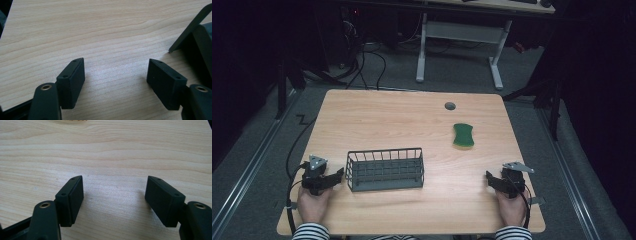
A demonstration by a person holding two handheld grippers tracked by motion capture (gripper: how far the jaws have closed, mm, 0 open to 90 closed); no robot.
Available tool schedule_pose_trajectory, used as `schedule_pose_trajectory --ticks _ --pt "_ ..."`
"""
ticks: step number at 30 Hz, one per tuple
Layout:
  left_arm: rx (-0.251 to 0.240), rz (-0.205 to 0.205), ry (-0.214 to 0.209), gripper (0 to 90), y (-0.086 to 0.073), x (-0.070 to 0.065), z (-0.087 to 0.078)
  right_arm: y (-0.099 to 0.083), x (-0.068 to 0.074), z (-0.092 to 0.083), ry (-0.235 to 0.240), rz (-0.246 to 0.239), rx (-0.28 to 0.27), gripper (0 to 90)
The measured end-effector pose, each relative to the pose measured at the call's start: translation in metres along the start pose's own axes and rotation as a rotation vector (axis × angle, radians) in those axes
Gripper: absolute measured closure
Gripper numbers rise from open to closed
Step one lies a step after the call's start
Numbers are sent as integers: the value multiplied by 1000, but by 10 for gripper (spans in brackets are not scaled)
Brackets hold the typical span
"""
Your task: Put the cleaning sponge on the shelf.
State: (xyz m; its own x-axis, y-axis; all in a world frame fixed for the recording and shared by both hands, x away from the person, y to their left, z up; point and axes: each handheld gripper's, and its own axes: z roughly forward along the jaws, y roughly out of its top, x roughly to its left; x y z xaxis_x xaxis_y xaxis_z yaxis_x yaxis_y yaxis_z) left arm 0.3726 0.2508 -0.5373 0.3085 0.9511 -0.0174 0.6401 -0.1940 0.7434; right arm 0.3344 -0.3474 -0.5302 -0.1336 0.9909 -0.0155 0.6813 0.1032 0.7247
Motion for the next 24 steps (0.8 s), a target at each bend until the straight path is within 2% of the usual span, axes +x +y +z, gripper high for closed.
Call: schedule_pose_trajectory --ticks 6,13,19,24 --pt "-1 -1 1 314 0 0 0 0 0 0 -3 0 1 317" --pt "-1 -3 3 320 0 0 0 0 1 -1 3 -1 -5 361" --pt "-1 -2 1 314 0 0 0 0 1 -1 9 -9 -13 441" --pt "-4 -13 -15 304 0 2 0 0 1 -1 6 -9 -15 469"
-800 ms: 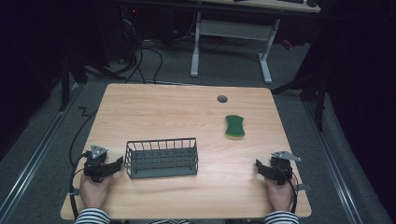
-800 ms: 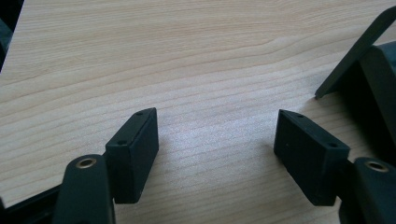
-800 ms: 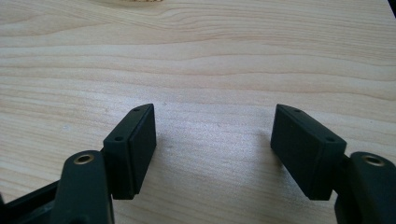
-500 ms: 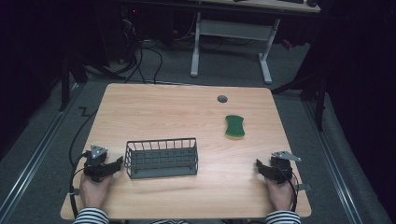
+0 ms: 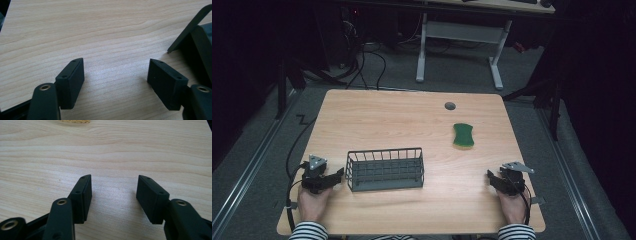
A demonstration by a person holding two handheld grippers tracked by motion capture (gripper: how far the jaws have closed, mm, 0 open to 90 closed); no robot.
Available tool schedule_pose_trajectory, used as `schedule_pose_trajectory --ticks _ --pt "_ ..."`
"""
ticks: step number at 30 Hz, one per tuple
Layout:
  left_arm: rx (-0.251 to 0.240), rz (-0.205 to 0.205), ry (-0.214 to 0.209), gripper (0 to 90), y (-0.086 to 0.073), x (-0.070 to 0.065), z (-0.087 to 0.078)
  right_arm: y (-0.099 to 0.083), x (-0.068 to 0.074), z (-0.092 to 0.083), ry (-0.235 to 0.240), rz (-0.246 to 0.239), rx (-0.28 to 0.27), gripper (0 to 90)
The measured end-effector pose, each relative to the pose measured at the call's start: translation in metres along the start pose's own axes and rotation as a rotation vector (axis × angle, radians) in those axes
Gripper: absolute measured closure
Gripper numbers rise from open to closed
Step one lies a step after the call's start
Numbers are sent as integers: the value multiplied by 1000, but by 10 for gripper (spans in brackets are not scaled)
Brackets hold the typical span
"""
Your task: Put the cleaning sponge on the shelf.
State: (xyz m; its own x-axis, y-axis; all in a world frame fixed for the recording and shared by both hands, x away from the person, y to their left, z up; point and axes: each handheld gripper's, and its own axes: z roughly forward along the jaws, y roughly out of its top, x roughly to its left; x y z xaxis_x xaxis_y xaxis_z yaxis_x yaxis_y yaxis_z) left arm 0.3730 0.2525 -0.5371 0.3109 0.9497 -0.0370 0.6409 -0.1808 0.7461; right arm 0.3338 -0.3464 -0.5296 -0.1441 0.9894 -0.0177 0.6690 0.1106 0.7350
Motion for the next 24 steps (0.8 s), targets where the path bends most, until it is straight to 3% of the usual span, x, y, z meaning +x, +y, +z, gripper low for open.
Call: schedule_pose_trajectory --ticks 9,20,24 --pt "-14 -8 -19 316 -1 0 -10 3 6 -5 45 -9 -31 500" --pt "-12 10 -50 357 -15 -3 -37 12 33 -11 142 -76 -63 531" --pt "-16 15 -60 372 -19 -6 -47 19 49 -12 213 -107 -74 556"
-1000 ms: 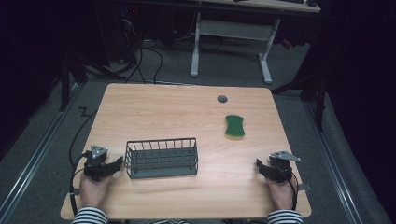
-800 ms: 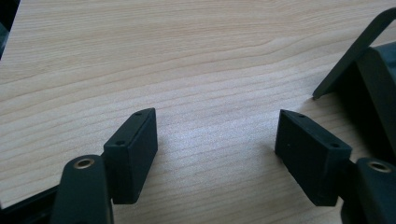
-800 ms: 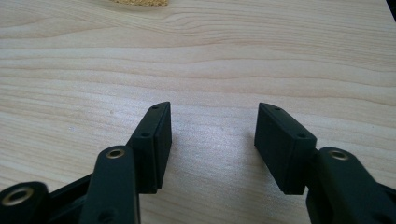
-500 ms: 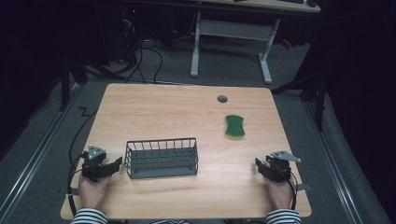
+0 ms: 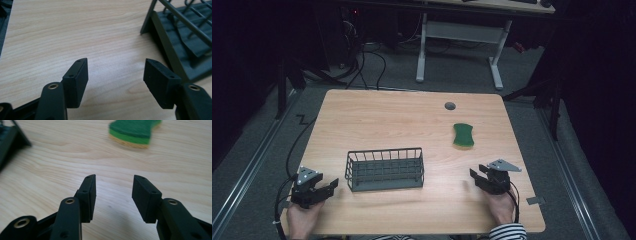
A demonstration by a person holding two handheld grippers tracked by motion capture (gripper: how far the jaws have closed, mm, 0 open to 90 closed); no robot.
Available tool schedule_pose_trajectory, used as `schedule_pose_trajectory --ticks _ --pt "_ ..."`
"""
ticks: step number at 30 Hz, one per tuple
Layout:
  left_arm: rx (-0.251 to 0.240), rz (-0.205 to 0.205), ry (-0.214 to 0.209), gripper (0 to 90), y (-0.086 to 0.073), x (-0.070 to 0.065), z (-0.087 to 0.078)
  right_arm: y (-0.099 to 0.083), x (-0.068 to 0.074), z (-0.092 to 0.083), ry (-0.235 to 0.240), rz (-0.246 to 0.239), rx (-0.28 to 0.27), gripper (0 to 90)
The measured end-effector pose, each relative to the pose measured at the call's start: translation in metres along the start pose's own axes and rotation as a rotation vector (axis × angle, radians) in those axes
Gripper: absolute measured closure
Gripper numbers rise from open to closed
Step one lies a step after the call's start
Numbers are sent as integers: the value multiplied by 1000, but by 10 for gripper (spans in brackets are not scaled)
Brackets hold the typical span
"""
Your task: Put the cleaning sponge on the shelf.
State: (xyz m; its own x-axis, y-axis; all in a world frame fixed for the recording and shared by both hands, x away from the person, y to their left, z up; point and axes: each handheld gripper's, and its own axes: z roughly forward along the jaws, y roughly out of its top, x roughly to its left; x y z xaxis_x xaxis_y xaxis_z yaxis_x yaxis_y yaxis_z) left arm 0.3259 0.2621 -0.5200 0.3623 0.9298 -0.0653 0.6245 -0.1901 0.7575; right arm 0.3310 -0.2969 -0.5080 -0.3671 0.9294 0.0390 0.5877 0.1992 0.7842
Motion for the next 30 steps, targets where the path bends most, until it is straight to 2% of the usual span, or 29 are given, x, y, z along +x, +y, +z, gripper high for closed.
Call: schedule_pose_trajectory --ticks 2,4,5,6,7,9,12,15,23,24,28,30 --pt "0 6 -10 378 -3 -3 -6 3 7 3 35 -13 2 563" --pt "1 8 -15 379 -5 -4 -8 5 11 4 48 -25 4 566" --pt "7 11 -21 381 -7 -6 -11 9 19 7 78 -45 8 572" --pt "7 11 -21 381 -7 -6 -11 9 19 7 78 -45 8 572" --pt "10 14 -24 381 -8 -7 -12 12 28 9 112 -67 7 577" --pt "7 11 -35 385 -10 -10 -16 14 33 11 128 -79 10 579" --pt "7 21 -54 388 -13 -16 -20 18 48 15 183 -110 14 585" --pt "13 39 -76 398 -13 -24 -23 22 65 20 233 -159 22 595" --pt "11 73 -121 424 -10 -41 -22 26 87 24 306 -218 36 617" --pt "12 76 -126 447 -10 -43 -21 26 92 24 324 -235 41 626" --pt "17 79 -148 477 -8 -49 -15 27 99 25 348 -250 49 638" --pt "16 87 -157 521 -5 -51 -13 28 105 28 379 -259 55 654"
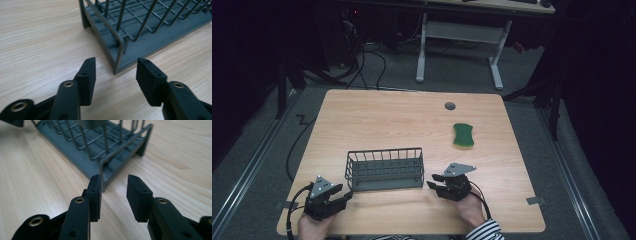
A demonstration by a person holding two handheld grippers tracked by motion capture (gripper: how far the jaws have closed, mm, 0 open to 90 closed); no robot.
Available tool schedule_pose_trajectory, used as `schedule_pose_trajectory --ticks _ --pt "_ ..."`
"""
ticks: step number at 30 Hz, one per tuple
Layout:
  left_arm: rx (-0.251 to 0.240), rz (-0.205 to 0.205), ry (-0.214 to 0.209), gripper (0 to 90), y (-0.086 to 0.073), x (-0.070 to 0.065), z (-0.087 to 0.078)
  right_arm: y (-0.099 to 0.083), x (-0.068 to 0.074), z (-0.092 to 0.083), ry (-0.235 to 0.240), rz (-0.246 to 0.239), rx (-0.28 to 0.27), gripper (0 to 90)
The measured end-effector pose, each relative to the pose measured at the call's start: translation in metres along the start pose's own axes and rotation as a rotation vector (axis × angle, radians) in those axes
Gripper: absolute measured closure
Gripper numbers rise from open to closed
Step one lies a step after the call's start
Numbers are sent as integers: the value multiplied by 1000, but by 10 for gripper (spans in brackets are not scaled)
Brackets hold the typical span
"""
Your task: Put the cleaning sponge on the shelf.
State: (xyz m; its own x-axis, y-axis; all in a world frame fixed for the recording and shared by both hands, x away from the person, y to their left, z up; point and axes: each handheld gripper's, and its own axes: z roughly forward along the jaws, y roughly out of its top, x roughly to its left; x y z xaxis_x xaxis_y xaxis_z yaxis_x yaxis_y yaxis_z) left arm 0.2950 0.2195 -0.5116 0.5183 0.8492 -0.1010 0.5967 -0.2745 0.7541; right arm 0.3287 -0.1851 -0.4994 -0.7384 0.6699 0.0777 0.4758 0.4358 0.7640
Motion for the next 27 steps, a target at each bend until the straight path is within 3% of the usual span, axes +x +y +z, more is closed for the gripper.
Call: schedule_pose_trajectory --ticks 6,12,19,24,27 --pt "5 9 -16 603 5 -2 5 4 6 9 50 -4 15 685" --pt "18 14 -26 679 8 -4 11 8 7 15 60 -3 18 732" --pt "28 10 -25 798 10 -4 15 8 6 19 39 -11 17 832" --pt "32 25 -31 853 15 -5 19 8 4 18 21 -17 13 858" --pt "46 57 -22 861 20 -8 22 8 2 17 8 -4 14 862"
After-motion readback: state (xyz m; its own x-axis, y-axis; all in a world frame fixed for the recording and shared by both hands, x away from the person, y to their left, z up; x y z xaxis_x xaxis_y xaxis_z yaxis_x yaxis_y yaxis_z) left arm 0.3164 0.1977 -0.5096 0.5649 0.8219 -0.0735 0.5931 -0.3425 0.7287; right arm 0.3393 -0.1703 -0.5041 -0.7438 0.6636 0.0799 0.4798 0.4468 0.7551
